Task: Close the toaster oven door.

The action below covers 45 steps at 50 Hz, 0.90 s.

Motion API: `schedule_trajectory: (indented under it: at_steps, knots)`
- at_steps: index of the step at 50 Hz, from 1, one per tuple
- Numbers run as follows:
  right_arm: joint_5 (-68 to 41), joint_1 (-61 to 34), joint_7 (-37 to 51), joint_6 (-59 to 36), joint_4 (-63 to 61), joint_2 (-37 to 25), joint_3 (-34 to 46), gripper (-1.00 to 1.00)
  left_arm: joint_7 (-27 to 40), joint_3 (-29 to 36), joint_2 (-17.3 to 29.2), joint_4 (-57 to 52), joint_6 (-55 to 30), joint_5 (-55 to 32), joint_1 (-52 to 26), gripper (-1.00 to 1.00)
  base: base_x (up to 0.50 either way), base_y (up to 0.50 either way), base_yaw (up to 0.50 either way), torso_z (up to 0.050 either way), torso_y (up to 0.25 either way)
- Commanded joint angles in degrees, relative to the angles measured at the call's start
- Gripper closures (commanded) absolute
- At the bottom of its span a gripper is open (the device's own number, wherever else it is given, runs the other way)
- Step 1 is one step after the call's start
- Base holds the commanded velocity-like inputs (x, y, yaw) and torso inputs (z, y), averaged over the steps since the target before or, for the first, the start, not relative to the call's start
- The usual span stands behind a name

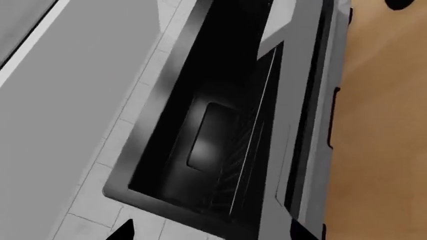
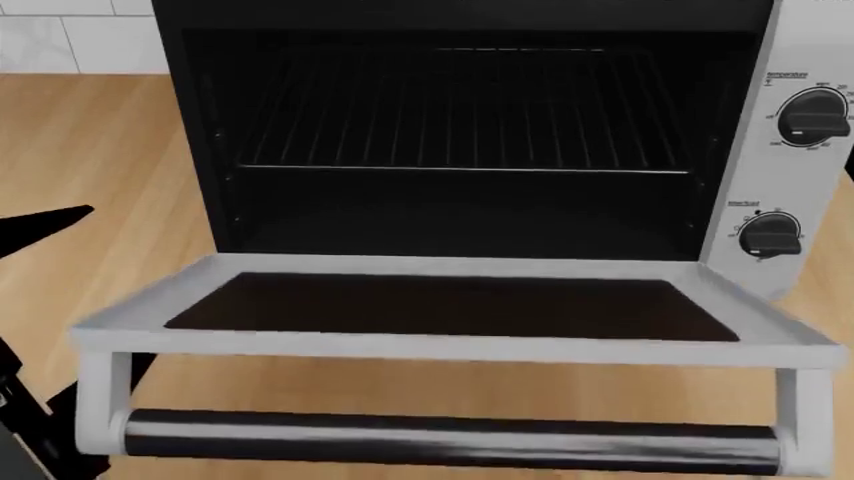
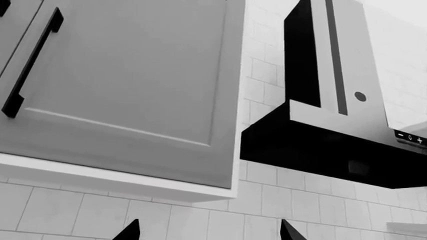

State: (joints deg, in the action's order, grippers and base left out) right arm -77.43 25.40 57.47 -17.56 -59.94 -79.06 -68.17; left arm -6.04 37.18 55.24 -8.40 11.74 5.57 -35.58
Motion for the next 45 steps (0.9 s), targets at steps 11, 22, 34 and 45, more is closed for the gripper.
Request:
schedule_trajectory:
  at_steps: [11, 22, 34, 45]
  knots:
    - [-0.28, 12.04, -0.45, 2.53, -0.04, 0.47, -11.61, -1.00, 13.08, -8.71, -11.24, -14.12, -17.30, -20.79, -1.95, -1.00, 0.01, -0.01, -0.01, 0.001, 0.000]
    - [2.04, 19.06, -1.55, 5.87, -0.04, 2.84, -15.28, -1.00, 18.13, -5.65, -19.02, -16.69, -29.92, -25.29, -2.76, -1.00, 0.00, 0.00, 0.00, 0.001, 0.003]
    - [1.47, 19.26, -3.21, 5.87, -0.05, 4.92, -16.86, -1.00, 29.04, -6.84, -30.66, -15.30, -37.98, -27.99, -4.50, -1.00, 0.00, 0.00, 0.00, 0.000, 0.002]
    - [0.51, 19.23, -3.16, 5.13, -0.05, 4.59, -17.96, -1.00, 34.95, -7.83, -36.32, -8.44, -34.15, -24.31, -4.94, -1.00, 0.00, 0.00, 0.00, 0.001, 0.002]
